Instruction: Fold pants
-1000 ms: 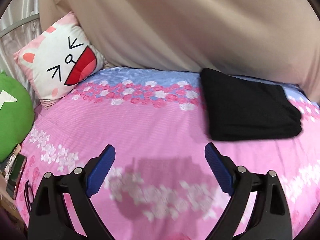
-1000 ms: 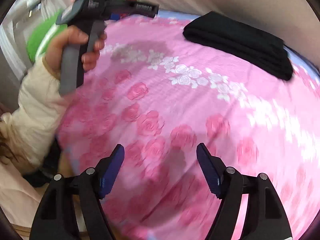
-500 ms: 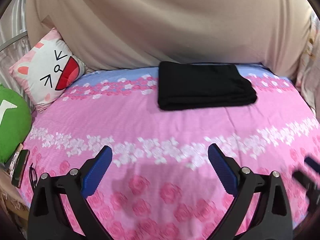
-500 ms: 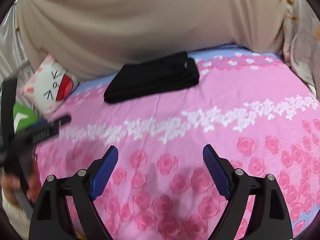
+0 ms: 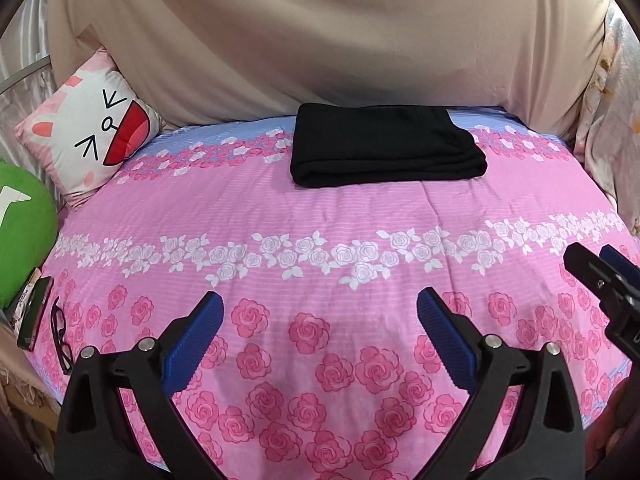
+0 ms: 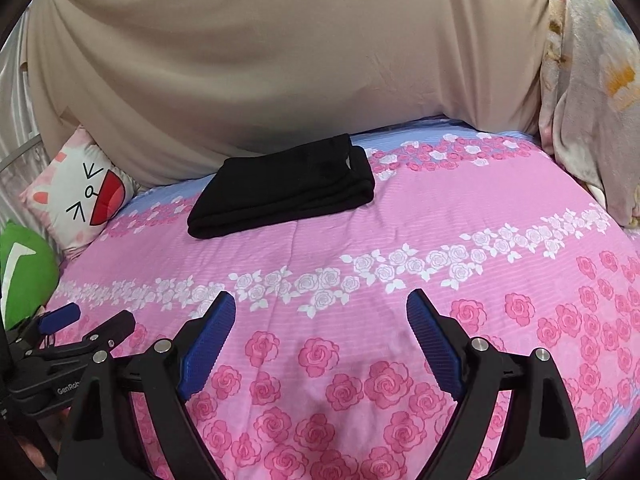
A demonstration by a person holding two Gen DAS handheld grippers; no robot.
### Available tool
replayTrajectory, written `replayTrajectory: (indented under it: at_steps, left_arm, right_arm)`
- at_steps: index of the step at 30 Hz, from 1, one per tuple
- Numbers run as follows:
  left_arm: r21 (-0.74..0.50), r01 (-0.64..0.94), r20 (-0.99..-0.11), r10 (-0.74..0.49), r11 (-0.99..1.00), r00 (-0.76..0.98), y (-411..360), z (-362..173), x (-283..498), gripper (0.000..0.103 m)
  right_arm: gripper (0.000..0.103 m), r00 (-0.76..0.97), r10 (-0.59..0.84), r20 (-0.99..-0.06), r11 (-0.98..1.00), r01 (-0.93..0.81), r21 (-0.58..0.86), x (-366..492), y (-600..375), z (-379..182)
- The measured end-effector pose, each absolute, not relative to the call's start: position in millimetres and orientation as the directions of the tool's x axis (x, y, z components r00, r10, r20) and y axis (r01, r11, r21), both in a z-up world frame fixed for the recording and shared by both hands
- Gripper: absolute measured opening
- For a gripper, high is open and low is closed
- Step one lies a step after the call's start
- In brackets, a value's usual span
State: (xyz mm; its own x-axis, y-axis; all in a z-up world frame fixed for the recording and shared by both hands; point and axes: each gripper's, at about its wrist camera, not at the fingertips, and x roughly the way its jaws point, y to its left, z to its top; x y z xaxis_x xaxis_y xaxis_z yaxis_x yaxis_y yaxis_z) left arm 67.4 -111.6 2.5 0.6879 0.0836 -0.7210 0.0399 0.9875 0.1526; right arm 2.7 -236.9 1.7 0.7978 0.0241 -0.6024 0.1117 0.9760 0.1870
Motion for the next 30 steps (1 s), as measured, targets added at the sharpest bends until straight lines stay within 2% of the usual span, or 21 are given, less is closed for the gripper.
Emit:
replayTrajectory:
  at_steps: [5, 9, 13, 16, 22, 25, 30]
  left_arm:
    - [0.168, 0.024, -0.718, 0.105, 0.986, 0.688, -113, -4, 76, 0.098]
    - [0.128, 0.014, -0.733, 0.085, 0.992, 0.675, -108, -5, 84, 0.098]
    - [0.170, -0.007, -0.676, 0.122, 0.985, 0.727, -109, -16, 101, 0.098]
    - [0.203, -0.021, -0.670, 0.154, 0.979, 0.726, -107, -37, 125, 0.098]
    - [0.161, -0.036, -0.693, 0.139, 0.986, 0.708, -95, -58, 150, 0.098]
    - [0.145, -0.021, -0.692, 0.116, 0.989, 0.712, -96, -60, 153, 0.098]
    - [0.129, 0.025, -0.679, 0.070, 0.991, 0.731, -102, -59, 153, 0.098]
  right_arm:
    - [0.086, 0.794, -0.003, -0.607, 0.974, 0.141, 0.179, 6, -238, 1]
    - [0.086, 0.796, -0.029, -0.605, 0.979, 0.145, 0.144, 11, -233, 2]
    - [0.086, 0.806, -0.056, -0.589, 0.985, 0.141, 0.099, 19, -223, 0]
    - [0.086, 0.819, -0.058, -0.571, 0.990, 0.121, 0.073, 36, -215, -14]
    - [0.086, 0.755, -0.096, -0.649, 0.989, 0.149, 0.027, 72, -204, -54]
    - [0.086, 0.766, -0.101, -0.635, 0.986, 0.160, 0.037, 73, -206, -53]
    - [0.086, 0.730, -0.138, -0.669, 0.982, 0.190, 0.005, 80, -204, -60]
